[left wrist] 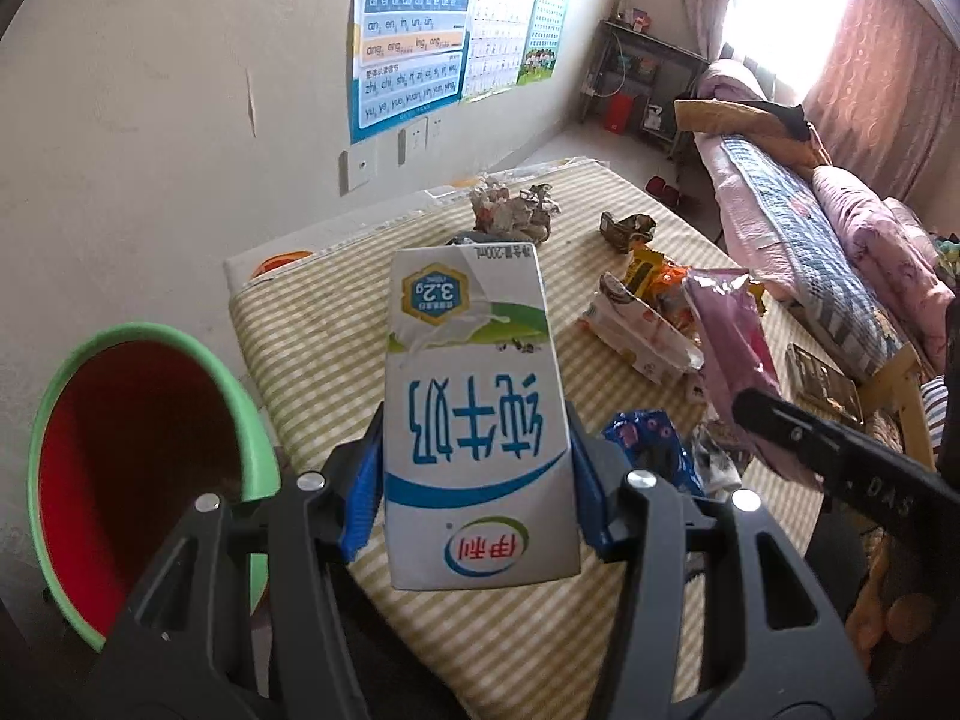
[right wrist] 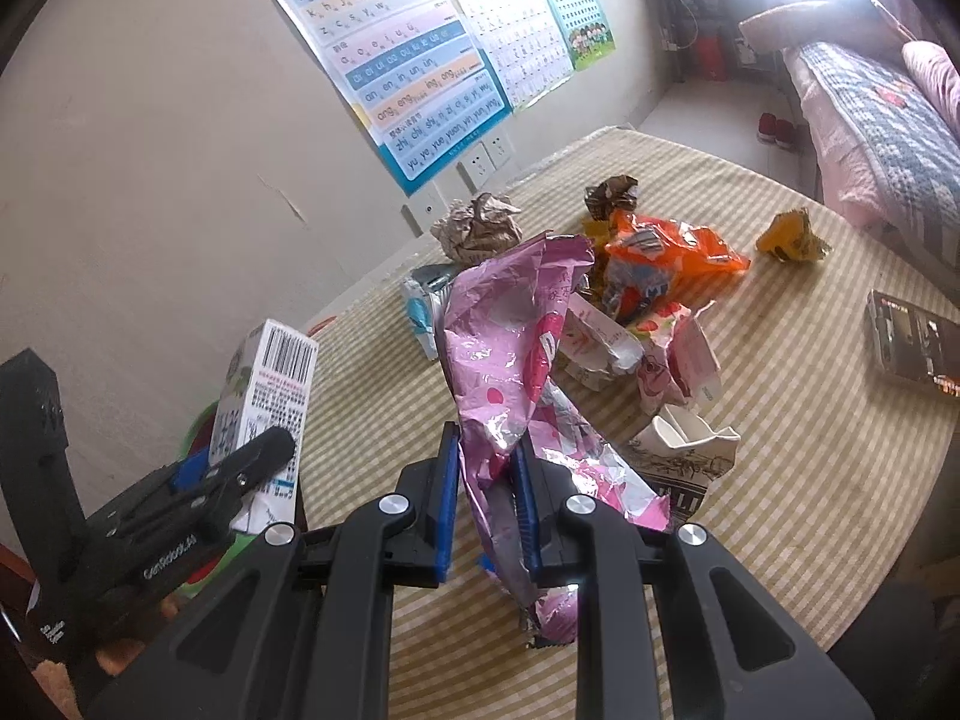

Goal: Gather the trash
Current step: 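Carry the milk carton with the left tool to the bin while the right tool carries the wrapper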

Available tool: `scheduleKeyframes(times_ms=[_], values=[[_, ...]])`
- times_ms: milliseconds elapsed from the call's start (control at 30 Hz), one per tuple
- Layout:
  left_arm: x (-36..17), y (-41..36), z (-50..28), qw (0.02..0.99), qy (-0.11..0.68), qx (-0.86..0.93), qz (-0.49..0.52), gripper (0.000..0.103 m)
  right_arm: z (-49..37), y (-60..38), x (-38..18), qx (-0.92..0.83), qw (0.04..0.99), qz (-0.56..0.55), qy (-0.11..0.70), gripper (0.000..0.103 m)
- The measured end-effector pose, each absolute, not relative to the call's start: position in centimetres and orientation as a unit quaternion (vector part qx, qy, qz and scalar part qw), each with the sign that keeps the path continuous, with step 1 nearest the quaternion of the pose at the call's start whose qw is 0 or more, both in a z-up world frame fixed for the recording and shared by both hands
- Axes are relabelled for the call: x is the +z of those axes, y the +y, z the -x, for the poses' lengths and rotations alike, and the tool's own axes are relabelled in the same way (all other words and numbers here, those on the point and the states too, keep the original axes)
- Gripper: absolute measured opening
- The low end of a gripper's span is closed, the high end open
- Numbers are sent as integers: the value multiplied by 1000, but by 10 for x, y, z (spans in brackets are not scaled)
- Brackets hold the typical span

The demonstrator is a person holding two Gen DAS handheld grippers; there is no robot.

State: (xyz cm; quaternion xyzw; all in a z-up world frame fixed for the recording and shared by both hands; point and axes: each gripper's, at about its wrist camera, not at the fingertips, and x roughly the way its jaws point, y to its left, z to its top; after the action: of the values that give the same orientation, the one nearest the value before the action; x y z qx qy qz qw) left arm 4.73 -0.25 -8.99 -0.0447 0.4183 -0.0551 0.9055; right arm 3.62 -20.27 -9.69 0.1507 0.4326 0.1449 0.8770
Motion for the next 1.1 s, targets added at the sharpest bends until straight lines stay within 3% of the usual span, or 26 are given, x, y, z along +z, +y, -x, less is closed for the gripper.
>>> scheduleKeyframes(times_ms=[1100], values=[[-78,69,-12,916,387,-4,102,51,-14,-129,-89,188,866,-62,460,18]])
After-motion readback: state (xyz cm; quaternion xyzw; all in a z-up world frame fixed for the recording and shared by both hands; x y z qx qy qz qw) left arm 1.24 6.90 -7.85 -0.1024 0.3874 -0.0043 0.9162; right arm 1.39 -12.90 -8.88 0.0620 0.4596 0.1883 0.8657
